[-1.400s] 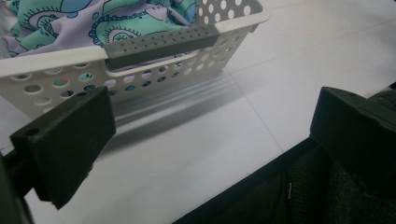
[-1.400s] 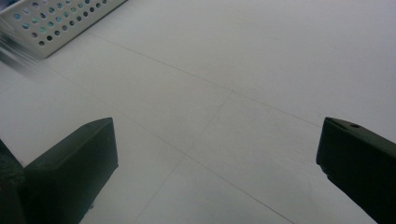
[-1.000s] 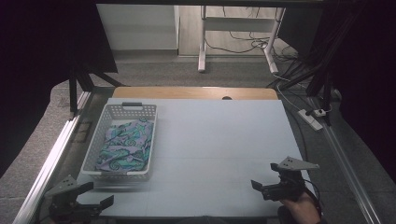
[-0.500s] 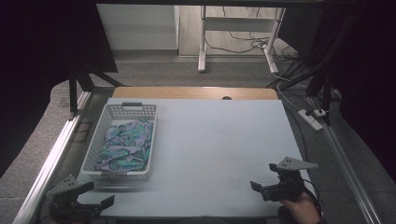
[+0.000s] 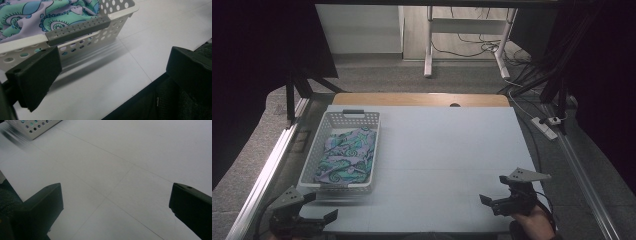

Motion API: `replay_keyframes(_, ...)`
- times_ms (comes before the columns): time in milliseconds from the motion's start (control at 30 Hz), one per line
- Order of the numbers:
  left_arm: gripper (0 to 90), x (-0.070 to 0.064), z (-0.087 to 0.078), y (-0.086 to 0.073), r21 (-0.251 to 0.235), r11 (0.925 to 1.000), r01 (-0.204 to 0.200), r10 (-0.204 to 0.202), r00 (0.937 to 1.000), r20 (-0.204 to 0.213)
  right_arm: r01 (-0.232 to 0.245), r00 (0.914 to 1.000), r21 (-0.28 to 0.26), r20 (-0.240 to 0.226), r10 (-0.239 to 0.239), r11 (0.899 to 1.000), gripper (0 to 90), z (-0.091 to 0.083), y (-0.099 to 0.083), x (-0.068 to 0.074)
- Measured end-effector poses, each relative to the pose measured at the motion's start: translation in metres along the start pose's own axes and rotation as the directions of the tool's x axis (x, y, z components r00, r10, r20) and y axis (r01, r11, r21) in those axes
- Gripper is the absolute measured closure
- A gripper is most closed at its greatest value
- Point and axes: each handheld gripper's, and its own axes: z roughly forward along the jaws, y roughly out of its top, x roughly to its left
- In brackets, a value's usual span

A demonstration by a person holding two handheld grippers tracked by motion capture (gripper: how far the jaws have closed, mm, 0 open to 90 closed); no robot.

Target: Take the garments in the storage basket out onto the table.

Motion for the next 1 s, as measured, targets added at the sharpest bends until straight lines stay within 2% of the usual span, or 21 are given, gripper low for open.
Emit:
replay_keyframes(200, 0.0, 0.001, 0.001, 0.002, -0.003, 1.0000, -0.002, 0.002, 1.0000, 0.005, 0.002, 1.0000, -0.001, -0.002, -0.002, 1.000, 0.0, 0.000, 0.000, 0.000)
replay_keyframes(400, 0.0, -0.001, 0.003, 0.006, 0.015, 0.9997, -0.018, 0.018, 0.9998, 0.012, 0.006, 1.0000, 0.004, -0.004, -0.006, 1.000, 0.0, 0.000, 0.000, 0.000)
replay_keyframes(433, 0.1, -0.001, 0.004, 0.009, 0.019, 0.9993, -0.032, 0.032, 0.9992, 0.025, 0.007, 1.0000, 0.006, -0.004, -0.007, 1.000, 0.0, 0.001, 0.000, 0.000)
replay_keyframes(467, 0.1, -0.001, 0.004, 0.009, 0.019, 0.9993, -0.032, 0.032, 0.9992, 0.025, 0.007, 1.0000, 0.007, -0.004, -0.007, 1.000, 0.0, 0.001, 0.000, 0.000)
replay_keyframes(533, 0.1, -0.001, 0.006, 0.012, 0.016, 0.9991, -0.040, 0.039, 0.9978, 0.053, 0.007, 1.0000, 0.007, -0.002, -0.007, 1.000, 0.0, 0.001, 0.000, 0.000)
replay_keyframes(600, 0.6, 0.000, 0.007, 0.014, 0.002, 0.9992, -0.040, 0.040, 0.9952, 0.090, 0.003, 1.0000, 0.007, -0.002, -0.003, 1.000, 0.0, 0.001, 0.000, 0.000)
replay_keyframes(633, 1.0, 0.001, 0.007, 0.017, -0.008, 0.9991, -0.041, 0.042, 0.9946, 0.095, 0.001, 1.0000, 0.008, -0.003, -0.001, 1.000, 0.0, 0.001, 0.000, 0.000)
replay_keyframes(833, 1.1, 0.003, 0.011, 0.023, -0.038, 0.9979, -0.053, 0.056, 0.9944, 0.090, -0.001, 1.0000, 0.009, -0.003, 0.001, 1.000, 0.0, 0.001, 0.000, 0.000)
replay_keyframes(1000, 0.8, 0.006, 0.016, 0.027, -0.039, 0.9977, -0.055, 0.058, 0.9954, 0.076, 0.000, 1.0000, 0.011, -0.003, 0.000, 1.000, 0.0, 0.001, 0.000, 0.000)
